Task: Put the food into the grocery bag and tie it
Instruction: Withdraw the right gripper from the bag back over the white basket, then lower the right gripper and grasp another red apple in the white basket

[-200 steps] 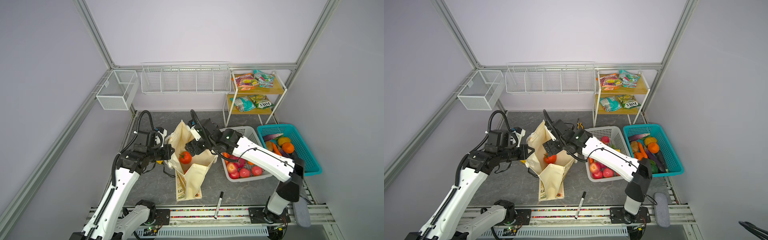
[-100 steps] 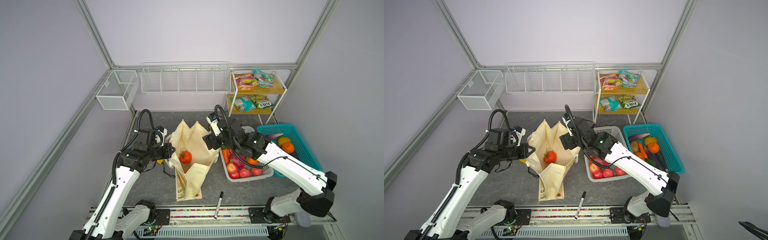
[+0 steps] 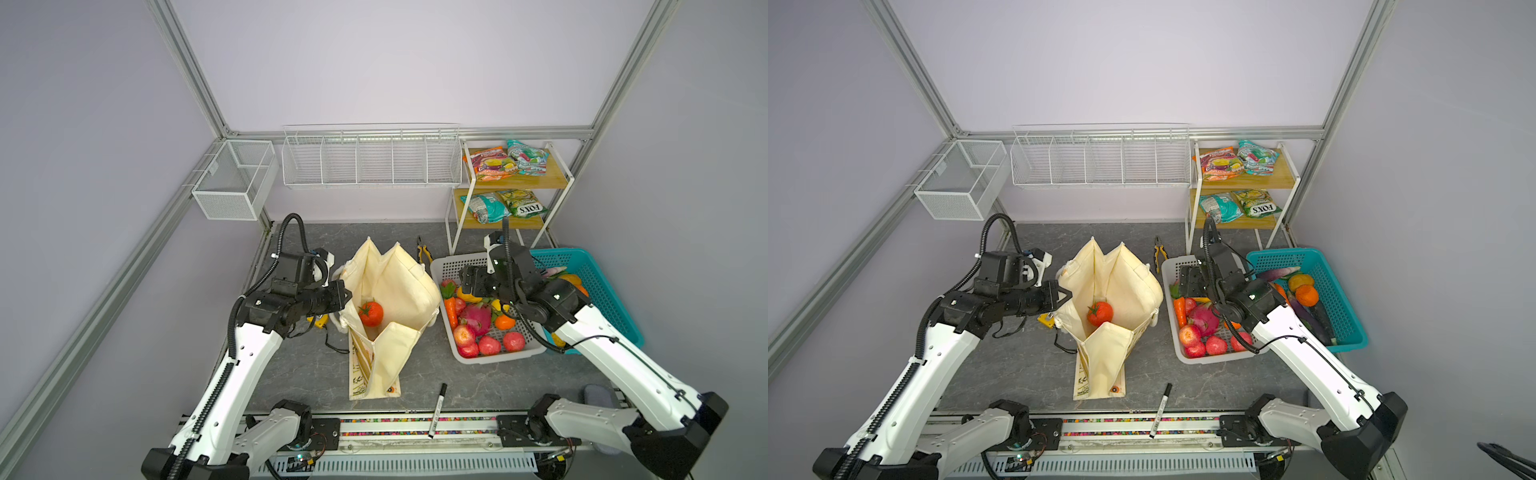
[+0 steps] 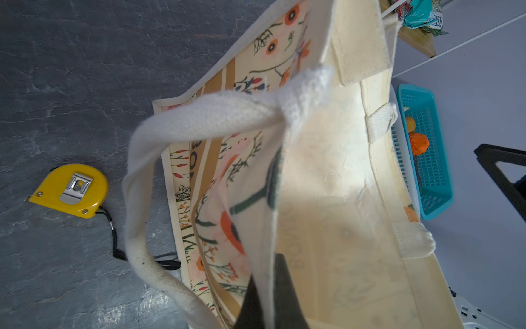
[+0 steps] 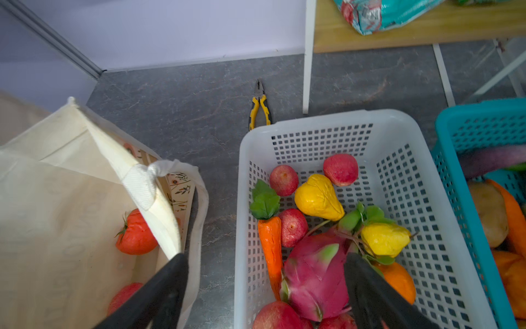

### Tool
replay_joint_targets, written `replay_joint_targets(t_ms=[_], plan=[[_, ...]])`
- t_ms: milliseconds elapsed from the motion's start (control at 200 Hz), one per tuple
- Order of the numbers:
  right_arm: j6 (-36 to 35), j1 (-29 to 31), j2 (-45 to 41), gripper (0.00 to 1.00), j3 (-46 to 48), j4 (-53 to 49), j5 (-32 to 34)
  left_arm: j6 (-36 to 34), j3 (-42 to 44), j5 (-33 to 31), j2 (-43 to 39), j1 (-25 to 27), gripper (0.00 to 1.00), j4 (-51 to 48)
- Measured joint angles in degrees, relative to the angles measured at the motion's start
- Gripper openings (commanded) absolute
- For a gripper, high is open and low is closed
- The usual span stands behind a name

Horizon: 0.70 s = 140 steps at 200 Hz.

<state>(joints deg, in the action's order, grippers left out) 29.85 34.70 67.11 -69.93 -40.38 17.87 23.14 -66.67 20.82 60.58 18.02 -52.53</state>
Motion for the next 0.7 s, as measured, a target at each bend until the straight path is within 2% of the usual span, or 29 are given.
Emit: replay_joint_targets(t_ms=[210, 345, 570, 700], plan=[[1.95, -8.48, 0.02, 0.88, 1.31, -2.01, -4.33, 0.46, -1.57, -0.46, 1.55, 0.0, 0.0, 0.0], [1.95, -13.05, 1.2, 0.9, 1.38, -2.25, -9.84, 0.81, -2.21, -0.46, 3.87, 0.07, 0.0, 0.57], [1.95, -13.99, 7.67, 0.96, 3.54, -2.8, -21.18, 1.25, -3.21, -0.48, 6.25, 0.11, 0.0, 2.19], [2.86, -13.18, 8.0, 0.98, 6.99, -3.93, -24.41, 1.18, -3.3, -0.7, 6.45, 0.13, 0.0, 2.47]])
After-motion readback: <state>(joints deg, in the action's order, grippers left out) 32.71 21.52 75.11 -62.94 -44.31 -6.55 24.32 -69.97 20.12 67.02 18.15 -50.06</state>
